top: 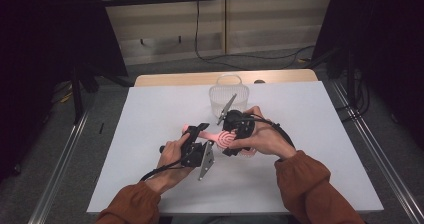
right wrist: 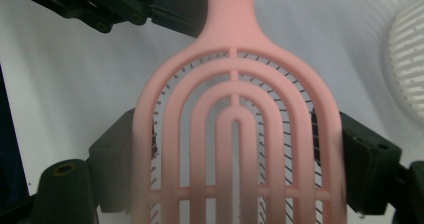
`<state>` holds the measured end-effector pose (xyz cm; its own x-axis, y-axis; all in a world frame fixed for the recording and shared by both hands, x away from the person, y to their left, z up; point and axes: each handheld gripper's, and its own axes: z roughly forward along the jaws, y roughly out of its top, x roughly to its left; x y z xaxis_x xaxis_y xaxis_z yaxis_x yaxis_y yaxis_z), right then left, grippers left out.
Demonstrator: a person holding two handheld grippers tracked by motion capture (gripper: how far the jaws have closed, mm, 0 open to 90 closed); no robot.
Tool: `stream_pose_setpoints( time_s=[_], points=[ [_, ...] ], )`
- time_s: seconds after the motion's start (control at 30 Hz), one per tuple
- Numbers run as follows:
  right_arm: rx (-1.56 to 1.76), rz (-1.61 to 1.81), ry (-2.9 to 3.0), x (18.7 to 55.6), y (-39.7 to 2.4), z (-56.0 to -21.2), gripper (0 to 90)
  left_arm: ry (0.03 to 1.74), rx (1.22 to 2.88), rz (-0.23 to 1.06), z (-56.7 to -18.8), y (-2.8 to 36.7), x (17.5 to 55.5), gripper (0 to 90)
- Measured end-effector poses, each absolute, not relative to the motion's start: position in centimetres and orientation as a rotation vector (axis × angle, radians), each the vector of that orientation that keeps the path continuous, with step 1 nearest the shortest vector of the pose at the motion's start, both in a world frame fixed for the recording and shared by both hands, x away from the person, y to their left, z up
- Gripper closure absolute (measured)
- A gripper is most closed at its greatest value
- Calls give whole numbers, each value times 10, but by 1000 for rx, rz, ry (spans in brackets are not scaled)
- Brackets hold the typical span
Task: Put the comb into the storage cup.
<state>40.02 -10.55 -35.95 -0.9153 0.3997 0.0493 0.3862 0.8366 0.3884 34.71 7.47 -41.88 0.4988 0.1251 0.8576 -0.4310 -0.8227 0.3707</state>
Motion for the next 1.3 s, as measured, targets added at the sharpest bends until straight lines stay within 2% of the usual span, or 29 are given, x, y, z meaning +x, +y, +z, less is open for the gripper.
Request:
stream_pose_setpoints(
  time_s=[0.23,0.6,1.0,1.3],
  points=[
    [655,627,3001,404,-102,-360,192,-294,2212,1345,-424,71,343,505],
    [649,627,3004,406,-98,-358,192,-342,2227,1421,-426,67,339,640],
    [659,635,3016,408,-95,-360,192,-386,2248,1443,-424,67,339,749],
    [678,633,3022,409,-94,-359,192,-414,2215,1502,-430,64,336,769]
  ],
)
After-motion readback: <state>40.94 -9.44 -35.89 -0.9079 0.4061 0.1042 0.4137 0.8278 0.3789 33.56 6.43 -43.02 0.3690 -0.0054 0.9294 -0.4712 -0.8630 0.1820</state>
